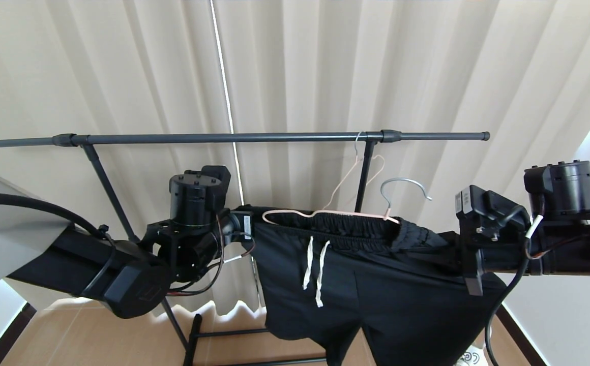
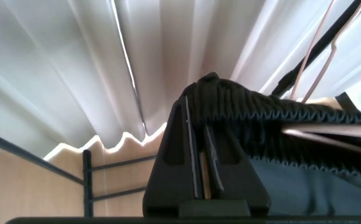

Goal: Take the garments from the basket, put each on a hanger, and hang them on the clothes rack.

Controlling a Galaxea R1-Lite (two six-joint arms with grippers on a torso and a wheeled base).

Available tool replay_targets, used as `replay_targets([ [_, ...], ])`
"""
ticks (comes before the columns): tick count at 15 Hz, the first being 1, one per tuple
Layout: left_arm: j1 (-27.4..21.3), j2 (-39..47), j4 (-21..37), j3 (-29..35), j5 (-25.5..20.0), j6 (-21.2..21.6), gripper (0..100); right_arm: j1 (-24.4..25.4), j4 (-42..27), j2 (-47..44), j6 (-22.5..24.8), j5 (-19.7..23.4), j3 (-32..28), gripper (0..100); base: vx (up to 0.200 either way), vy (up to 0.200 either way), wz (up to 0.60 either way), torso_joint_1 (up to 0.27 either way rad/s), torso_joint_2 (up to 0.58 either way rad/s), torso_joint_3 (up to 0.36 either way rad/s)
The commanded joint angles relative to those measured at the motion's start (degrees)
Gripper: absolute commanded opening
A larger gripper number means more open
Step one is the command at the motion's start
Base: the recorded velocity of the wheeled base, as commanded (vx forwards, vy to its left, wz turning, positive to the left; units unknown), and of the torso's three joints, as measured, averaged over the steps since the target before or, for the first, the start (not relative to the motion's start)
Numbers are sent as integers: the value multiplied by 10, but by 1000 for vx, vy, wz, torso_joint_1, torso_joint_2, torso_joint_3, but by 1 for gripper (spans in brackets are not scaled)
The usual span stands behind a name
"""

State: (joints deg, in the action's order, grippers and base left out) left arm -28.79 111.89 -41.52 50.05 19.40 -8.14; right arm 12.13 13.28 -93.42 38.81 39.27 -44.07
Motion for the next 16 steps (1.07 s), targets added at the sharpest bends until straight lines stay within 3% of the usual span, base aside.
replay_targets([
  [1, -6, -32, 46, 16, 0, 0, 0, 3, 0, -13, 0, -13, -1, 0, 0, 0, 0, 0, 0, 0],
  [8, -59, -107, 276, 87, -1, -1, 0, 4, 1, -14, 0, -34, -3, 0, 0, 0, 0, 0, 0, 0],
  [16, -88, -115, 464, 217, -1, -31, 0, 4, 1, -18, -1, -39, -1, 0, 0, 0, 0, 0, 0, 0],
])
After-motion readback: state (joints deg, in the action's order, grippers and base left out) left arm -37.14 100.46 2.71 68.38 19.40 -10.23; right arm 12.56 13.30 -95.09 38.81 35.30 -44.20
